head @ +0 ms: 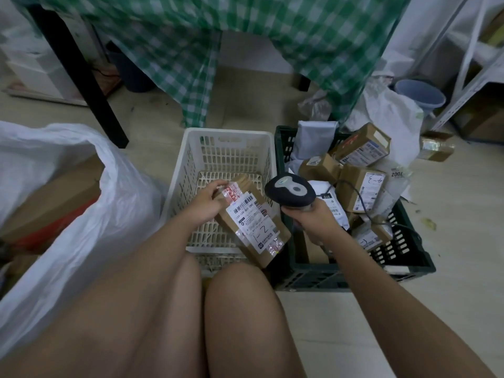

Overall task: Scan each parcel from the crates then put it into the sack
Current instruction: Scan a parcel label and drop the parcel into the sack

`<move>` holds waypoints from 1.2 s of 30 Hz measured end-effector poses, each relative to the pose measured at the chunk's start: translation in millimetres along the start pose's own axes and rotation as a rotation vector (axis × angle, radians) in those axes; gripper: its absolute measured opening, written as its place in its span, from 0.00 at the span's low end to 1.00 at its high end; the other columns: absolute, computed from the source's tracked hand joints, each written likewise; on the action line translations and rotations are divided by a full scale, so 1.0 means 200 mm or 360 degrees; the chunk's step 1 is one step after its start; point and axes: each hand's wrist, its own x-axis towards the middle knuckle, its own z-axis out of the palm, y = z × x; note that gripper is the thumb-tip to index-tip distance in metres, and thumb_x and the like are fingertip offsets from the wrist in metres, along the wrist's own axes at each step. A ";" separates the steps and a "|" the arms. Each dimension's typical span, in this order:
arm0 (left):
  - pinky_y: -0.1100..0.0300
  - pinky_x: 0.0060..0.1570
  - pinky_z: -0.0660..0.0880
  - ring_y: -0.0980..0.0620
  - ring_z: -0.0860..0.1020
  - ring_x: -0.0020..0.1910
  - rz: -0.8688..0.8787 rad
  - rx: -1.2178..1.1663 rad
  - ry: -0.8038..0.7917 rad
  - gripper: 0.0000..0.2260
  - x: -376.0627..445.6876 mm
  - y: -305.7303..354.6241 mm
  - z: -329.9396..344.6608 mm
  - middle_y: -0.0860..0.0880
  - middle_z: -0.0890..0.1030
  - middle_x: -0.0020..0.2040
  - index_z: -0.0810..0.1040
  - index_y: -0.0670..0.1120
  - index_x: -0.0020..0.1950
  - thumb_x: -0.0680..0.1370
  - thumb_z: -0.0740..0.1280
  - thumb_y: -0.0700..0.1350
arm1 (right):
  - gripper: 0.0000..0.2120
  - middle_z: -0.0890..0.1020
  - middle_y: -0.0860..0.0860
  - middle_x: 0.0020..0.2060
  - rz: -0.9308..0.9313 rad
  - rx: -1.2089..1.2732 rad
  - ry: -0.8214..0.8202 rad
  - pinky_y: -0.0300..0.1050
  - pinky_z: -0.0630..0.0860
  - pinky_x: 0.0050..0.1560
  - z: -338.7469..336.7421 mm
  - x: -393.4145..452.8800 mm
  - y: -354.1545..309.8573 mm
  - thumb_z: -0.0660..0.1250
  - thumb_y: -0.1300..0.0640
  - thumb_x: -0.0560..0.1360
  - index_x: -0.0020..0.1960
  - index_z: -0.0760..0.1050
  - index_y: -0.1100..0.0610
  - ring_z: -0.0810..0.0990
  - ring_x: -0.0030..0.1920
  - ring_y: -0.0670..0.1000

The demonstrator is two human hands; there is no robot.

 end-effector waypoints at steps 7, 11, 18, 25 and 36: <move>0.69 0.32 0.70 0.61 0.76 0.41 0.0019 0.0042 0.0027 0.20 -0.04 0.04 0.02 0.52 0.74 0.57 0.66 0.51 0.72 0.80 0.63 0.40 | 0.05 0.81 0.47 0.31 -0.0101 -0.0327 -0.0126 0.46 0.74 0.38 -0.04 -0.18 -0.05 0.74 0.54 0.69 0.41 0.79 0.54 0.78 0.35 0.47; 0.72 0.31 0.70 0.63 0.75 0.41 0.0039 0.0045 0.0040 0.20 -0.06 0.03 0.03 0.52 0.73 0.57 0.66 0.50 0.72 0.80 0.63 0.39 | 0.11 0.84 0.54 0.42 -0.0147 -0.0566 -0.0149 0.54 0.80 0.50 -0.02 -0.28 -0.03 0.72 0.53 0.72 0.51 0.80 0.58 0.82 0.46 0.52; 0.72 0.33 0.70 0.64 0.74 0.42 0.0064 0.0063 0.0038 0.20 -0.06 0.02 0.03 0.51 0.73 0.57 0.67 0.49 0.71 0.80 0.63 0.39 | 0.21 0.84 0.49 0.43 -0.0121 -0.0518 -0.0060 0.58 0.80 0.49 0.01 -0.36 0.02 0.69 0.42 0.63 0.51 0.78 0.53 0.82 0.47 0.53; 0.68 0.37 0.70 0.62 0.74 0.43 0.0072 0.0057 0.0038 0.20 -0.05 0.01 0.02 0.50 0.73 0.58 0.67 0.49 0.71 0.80 0.63 0.39 | 0.08 0.81 0.50 0.32 -0.0103 -0.0414 -0.0029 0.49 0.75 0.37 -0.01 -0.35 0.02 0.72 0.54 0.69 0.44 0.78 0.57 0.76 0.34 0.49; 0.60 0.48 0.74 0.51 0.78 0.52 0.0048 0.0064 0.0031 0.21 -0.05 0.00 0.02 0.47 0.73 0.67 0.67 0.51 0.72 0.80 0.64 0.40 | 0.08 0.75 0.46 0.24 -0.0038 -0.0399 -0.0048 0.41 0.68 0.32 -0.03 -0.37 -0.03 0.72 0.58 0.71 0.35 0.74 0.54 0.71 0.28 0.44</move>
